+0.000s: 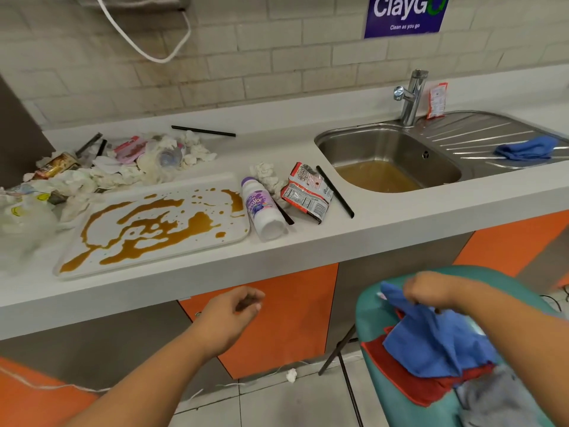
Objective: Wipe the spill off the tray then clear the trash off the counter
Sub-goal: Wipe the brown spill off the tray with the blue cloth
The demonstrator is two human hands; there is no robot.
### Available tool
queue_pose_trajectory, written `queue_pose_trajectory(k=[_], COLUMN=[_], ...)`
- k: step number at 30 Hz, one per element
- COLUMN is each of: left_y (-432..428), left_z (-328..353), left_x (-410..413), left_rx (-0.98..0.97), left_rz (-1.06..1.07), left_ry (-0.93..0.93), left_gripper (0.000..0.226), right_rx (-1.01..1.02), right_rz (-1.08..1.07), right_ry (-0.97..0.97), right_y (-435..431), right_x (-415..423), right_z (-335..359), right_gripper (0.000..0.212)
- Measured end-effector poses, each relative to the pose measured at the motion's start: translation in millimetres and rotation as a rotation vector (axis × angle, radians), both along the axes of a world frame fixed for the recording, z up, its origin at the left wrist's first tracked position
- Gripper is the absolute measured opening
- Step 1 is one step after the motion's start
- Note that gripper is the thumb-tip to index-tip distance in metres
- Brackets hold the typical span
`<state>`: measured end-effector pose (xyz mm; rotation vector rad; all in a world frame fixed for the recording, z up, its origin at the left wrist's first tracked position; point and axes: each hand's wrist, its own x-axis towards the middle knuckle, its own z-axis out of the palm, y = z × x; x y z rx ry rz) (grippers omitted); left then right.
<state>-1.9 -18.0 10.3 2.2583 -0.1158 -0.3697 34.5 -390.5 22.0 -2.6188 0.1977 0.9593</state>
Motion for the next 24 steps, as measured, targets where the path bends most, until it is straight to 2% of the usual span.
queue_pose_trajectory(k=[3, 5, 7, 12, 14, 16, 18, 22, 24], left_y=[-5, -11, -17, -33, -39, -46, -48, -42, -35], left_z=[15, 28, 42, 79, 91, 99, 106, 109, 105], left_x=[-1, -1, -3, -9, -13, -17, -20, -28, -33], left_rx=[-0.012, -0.034, -0.057, -0.169, -0.246, -0.341, -0.409, -0.325, -0.300], left_rz=[-0.019, -0.028, -0.036, -0.040, -0.033, -0.002, 0.061, 0.207, 0.275], left_ry=[-0.025, -0.046, -0.069, -0.116, -0.129, -0.150, -0.241, -0.545, -0.524], left_gripper=[0.018, 0.019, 0.019, 0.023, 0.038, 0.061, 0.069, 0.062, 0.079], right_rx=[0.315, 0.504, 0.646, 0.705, 0.726, 0.756, 0.796, 0.856, 0.936], right_rz=[-0.265, -0.324, -0.286, -0.099, -0.038, 0.016, 0.044, 0.063, 0.034], right_ry=[-0.110, -0.165, -0.224, -0.435, -0.459, -0.481, -0.494, -0.490, -0.451], right_y=[-10, 0, 14, 59, 81, 101, 119, 148, 159], right_x=[-2, -3, -1, -1, -3, -4, -5, -6, -6], right_z=[32, 60, 87, 140, 155, 164, 170, 175, 175], right_gripper=[0.021, 0.022, 0.023, 0.013, 0.013, 0.015, 0.018, 0.028, 0.033])
